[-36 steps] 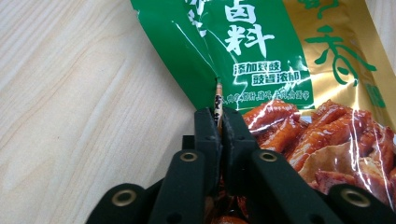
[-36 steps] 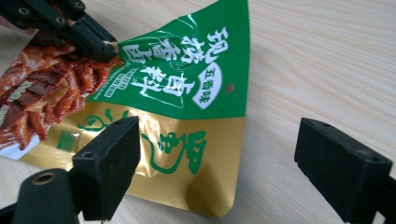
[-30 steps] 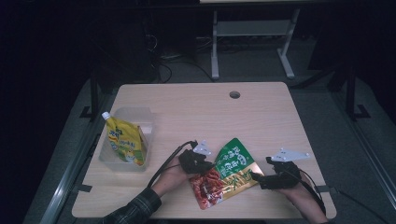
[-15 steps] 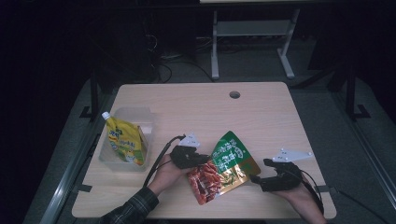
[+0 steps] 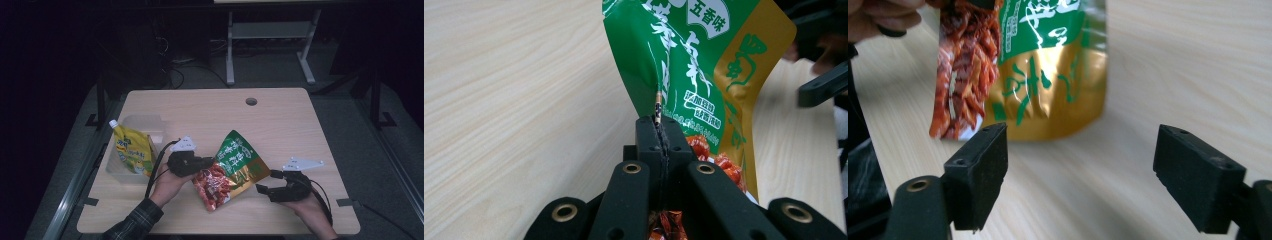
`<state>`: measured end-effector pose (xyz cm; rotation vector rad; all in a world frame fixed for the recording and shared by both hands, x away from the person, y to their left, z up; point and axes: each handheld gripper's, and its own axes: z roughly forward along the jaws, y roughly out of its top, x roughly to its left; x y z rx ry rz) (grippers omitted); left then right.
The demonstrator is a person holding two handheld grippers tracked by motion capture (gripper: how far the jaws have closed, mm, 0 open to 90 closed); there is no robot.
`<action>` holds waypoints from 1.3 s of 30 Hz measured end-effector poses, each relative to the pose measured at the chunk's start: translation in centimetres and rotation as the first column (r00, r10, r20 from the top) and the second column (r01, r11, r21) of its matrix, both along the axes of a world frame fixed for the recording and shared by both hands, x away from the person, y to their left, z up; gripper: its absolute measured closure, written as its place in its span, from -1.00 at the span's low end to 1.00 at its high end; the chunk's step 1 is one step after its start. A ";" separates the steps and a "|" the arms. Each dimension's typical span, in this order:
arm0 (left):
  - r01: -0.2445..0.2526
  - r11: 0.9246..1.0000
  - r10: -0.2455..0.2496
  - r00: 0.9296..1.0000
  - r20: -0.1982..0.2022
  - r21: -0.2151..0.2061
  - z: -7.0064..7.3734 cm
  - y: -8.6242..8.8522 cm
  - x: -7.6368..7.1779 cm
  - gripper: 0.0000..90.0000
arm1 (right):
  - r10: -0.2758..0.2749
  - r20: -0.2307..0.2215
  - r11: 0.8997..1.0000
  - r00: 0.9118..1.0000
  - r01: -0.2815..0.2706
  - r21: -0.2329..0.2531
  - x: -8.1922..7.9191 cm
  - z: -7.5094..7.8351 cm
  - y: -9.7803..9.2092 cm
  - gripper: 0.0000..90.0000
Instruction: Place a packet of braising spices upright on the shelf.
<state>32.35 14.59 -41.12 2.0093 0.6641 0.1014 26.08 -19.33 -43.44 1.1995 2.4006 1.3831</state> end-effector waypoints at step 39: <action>-0.099 0.994 0.097 0.994 0.040 0.036 0.8 2.2 -2.3 0.25 | 0.203 0.079 0.969 0.976 -0.212 0.127 4.3 2.9 4.1 0.99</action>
